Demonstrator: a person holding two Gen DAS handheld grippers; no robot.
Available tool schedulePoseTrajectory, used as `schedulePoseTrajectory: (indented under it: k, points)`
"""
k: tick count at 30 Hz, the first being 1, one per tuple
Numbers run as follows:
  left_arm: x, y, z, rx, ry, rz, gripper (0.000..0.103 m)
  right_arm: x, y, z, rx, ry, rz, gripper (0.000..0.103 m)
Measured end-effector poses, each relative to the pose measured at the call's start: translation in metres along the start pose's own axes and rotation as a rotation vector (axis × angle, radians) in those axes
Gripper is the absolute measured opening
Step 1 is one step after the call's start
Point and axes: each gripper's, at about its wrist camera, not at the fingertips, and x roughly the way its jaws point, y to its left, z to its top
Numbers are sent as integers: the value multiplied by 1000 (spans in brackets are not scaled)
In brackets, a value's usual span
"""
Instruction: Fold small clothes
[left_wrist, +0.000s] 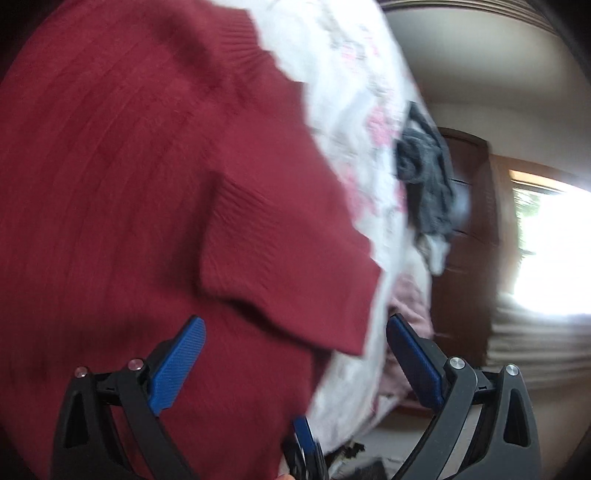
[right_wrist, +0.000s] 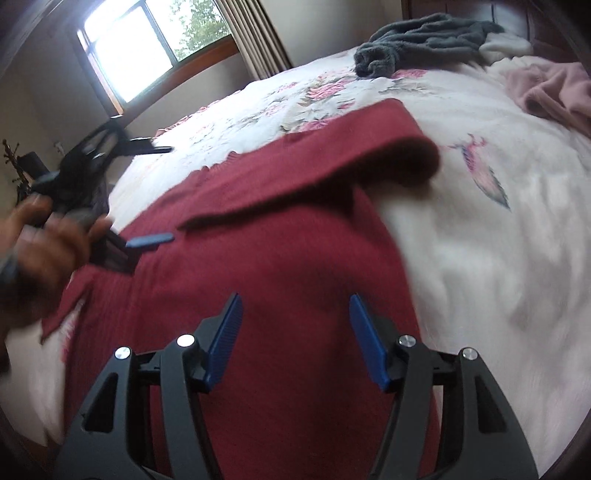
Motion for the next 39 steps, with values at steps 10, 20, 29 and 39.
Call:
schedulePoseTrajectory:
  k: [10, 20, 29, 39]
  points:
    - [17, -17, 23, 91, -8, 203, 41, 13, -5, 0, 43, 14, 8, 62]
    - [-34, -70, 37, 246, -42, 162, 10, 19, -4, 1, 45, 17, 6, 62]
    - [-148, -126, 58, 436, -200, 199, 9, 20, -4, 1, 44, 20, 1, 62]
    - [-179, -42, 92, 370, -245, 336, 8, 23, -5, 2, 38, 23, -5, 62]
